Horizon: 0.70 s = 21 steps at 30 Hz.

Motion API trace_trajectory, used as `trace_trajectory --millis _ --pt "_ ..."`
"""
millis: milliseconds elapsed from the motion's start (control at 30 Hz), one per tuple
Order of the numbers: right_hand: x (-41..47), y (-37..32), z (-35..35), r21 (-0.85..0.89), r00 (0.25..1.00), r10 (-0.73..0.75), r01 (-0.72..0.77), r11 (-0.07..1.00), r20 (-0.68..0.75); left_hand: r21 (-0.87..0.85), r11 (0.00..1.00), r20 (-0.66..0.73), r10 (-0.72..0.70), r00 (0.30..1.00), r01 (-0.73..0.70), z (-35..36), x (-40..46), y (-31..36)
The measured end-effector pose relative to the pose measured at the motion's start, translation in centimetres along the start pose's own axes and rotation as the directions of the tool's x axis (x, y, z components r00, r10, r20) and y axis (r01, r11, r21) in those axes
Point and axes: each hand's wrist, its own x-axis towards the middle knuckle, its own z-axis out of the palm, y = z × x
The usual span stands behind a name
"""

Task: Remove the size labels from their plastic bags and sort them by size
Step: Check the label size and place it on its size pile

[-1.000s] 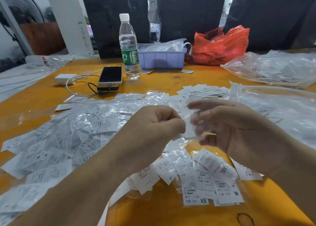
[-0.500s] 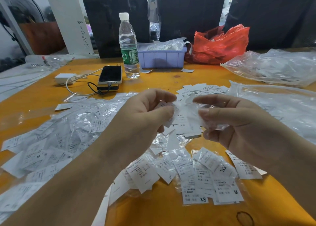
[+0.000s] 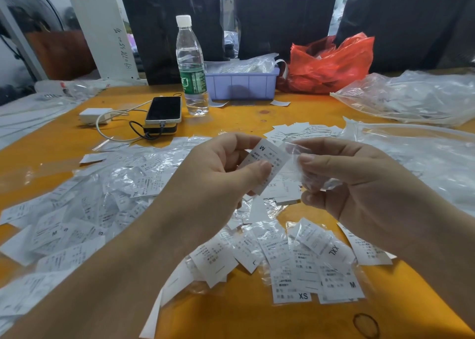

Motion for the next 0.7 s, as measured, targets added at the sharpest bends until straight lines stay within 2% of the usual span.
trace_trajectory --millis 233,700 --pt "0.09 0.17 -0.13 -0.066 0.998 -0.003 -0.002 0.998 -0.065 -0.032 0.999 -0.04 0.009 0.999 -0.01 -0.26 0.03 0.23" --pt "-0.26 0.05 0.22 -0.076 1.0 -0.009 0.011 0.997 0.016 0.027 0.999 0.05 -0.027 0.998 0.025 0.0 0.05 -0.19"
